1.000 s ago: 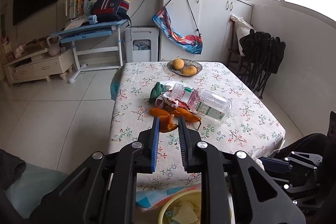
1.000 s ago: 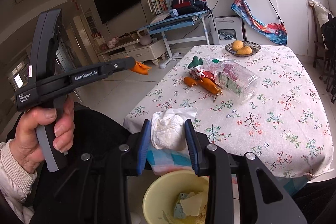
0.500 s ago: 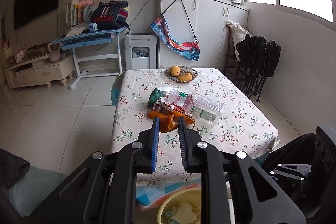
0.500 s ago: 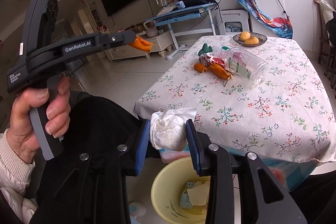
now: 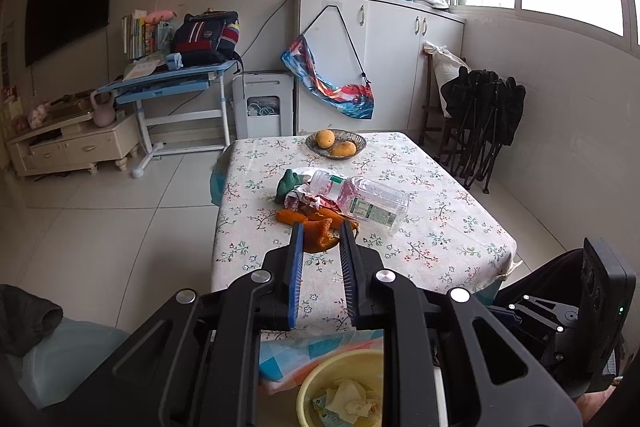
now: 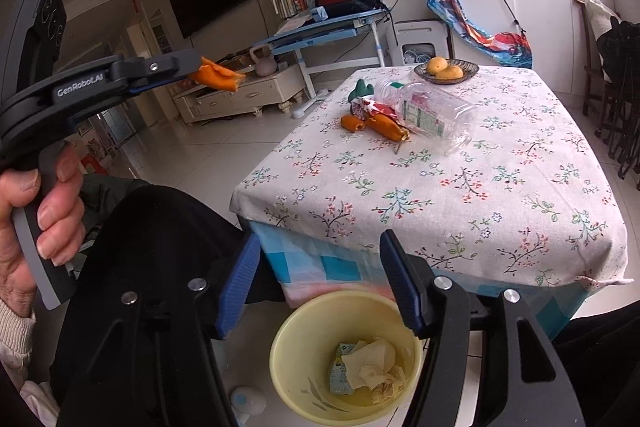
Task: Collect trash
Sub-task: 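Carry the tissue to the yellow basin and open the right gripper, then lower the orange peel over the yellow basin and open the left gripper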
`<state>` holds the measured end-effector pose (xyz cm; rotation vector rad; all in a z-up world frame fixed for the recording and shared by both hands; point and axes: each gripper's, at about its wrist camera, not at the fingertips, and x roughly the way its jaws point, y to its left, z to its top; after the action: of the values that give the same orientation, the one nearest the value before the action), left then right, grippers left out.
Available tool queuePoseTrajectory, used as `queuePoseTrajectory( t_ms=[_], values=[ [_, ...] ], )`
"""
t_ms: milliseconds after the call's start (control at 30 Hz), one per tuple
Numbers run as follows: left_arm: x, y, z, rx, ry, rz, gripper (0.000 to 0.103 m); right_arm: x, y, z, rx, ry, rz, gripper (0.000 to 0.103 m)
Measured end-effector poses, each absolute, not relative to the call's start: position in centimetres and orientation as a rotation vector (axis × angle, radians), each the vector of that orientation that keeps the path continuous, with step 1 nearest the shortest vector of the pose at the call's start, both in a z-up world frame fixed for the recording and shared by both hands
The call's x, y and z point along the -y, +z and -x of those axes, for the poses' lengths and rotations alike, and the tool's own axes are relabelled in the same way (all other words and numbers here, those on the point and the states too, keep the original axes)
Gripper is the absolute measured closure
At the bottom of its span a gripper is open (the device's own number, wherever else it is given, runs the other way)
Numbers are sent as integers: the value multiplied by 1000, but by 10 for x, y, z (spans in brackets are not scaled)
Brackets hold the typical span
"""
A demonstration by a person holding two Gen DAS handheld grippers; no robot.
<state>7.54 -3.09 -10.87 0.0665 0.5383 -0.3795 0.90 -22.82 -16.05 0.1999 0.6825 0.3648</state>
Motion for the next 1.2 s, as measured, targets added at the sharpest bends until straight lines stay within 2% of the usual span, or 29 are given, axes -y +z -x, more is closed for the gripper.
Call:
queuePoseTrajectory(
  t_ms=[533, 1200],
  values=[
    [49, -137, -44, -614, -456, -120, 86, 264, -156, -6, -577, 171, -258, 35],
    [81, -176, -32, -743, -574, -211, 85, 271, -157, -6, -557, 139, -268, 34]
  ],
)
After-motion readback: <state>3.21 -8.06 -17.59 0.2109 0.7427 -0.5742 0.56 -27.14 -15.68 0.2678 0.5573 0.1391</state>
